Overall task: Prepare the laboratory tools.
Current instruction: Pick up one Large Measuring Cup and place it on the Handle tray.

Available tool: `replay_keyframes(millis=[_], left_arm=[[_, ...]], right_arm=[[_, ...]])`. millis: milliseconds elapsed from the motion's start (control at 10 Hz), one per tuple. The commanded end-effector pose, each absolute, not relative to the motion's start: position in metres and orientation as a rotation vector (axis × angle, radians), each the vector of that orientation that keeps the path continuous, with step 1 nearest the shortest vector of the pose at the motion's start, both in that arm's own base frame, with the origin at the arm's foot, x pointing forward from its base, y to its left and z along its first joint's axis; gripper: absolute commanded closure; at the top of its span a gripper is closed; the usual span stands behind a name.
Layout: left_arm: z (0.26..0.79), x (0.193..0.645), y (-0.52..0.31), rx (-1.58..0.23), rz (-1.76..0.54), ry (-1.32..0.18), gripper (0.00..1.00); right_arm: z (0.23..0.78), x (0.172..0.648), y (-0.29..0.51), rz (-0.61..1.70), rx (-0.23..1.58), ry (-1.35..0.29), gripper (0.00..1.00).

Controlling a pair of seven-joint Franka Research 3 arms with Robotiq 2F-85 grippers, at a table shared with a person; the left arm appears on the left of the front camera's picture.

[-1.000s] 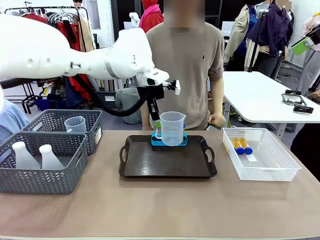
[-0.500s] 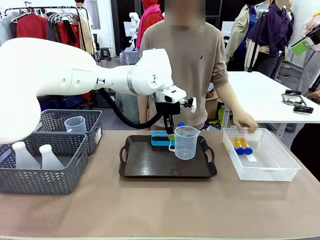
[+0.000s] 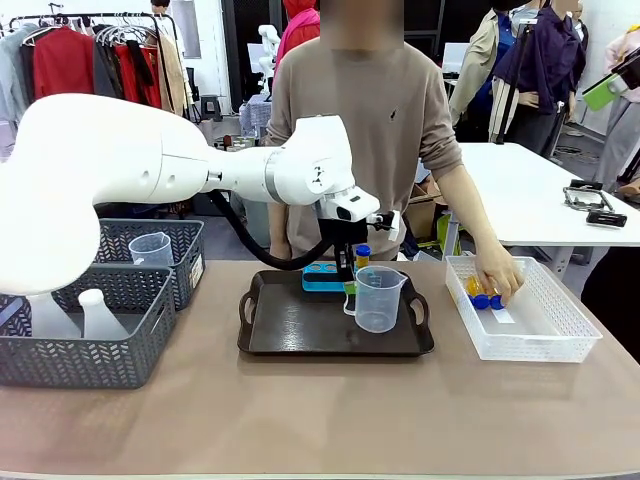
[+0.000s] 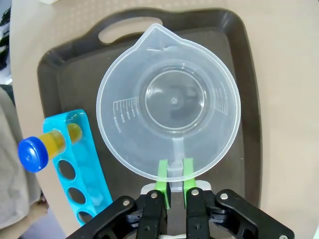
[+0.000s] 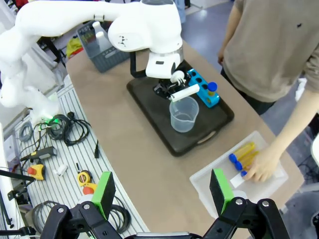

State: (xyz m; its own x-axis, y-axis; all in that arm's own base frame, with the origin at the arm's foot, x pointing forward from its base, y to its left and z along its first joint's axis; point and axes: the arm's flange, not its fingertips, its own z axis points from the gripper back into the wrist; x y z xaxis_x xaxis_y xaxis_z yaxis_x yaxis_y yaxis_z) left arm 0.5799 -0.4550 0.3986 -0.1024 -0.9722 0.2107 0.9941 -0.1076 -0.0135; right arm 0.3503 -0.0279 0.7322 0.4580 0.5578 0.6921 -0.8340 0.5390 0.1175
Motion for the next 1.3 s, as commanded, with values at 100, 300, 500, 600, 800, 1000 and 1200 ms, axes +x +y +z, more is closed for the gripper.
replay_keyframes(millis=[100,300,500,600,800,1000,1200], left_arm=[[0.399,0.583,-0.459,-0.195,-1.702,-0.146,1.00],[0.401,0.583,-0.457,-0.200,-1.704,-0.143,0.62],[0.406,0.581,-0.455,-0.202,-1.701,-0.140,0.24],[0.415,0.581,-0.449,-0.205,-1.692,-0.142,0.04],[0.435,0.578,-0.442,-0.206,-1.671,-0.153,0.00],[0.460,0.573,-0.428,-0.214,-1.631,-0.147,0.00],[0.487,0.563,-0.417,-0.210,-1.607,-0.173,0.00]], right_arm=[[0.736,0.350,-0.026,0.892,0.515,-0.659,0.00],[0.736,0.350,-0.026,0.892,0.515,-0.659,0.00],[0.736,0.350,-0.026,0.892,0.515,-0.659,0.00],[0.736,0.350,-0.026,0.892,0.515,-0.659,0.00],[0.736,0.350,-0.026,0.892,0.515,-0.659,0.00],[0.736,0.350,-0.026,0.892,0.515,-0.659,0.00],[0.736,0.350,-0.026,0.892,0.515,-0.659,0.00]])
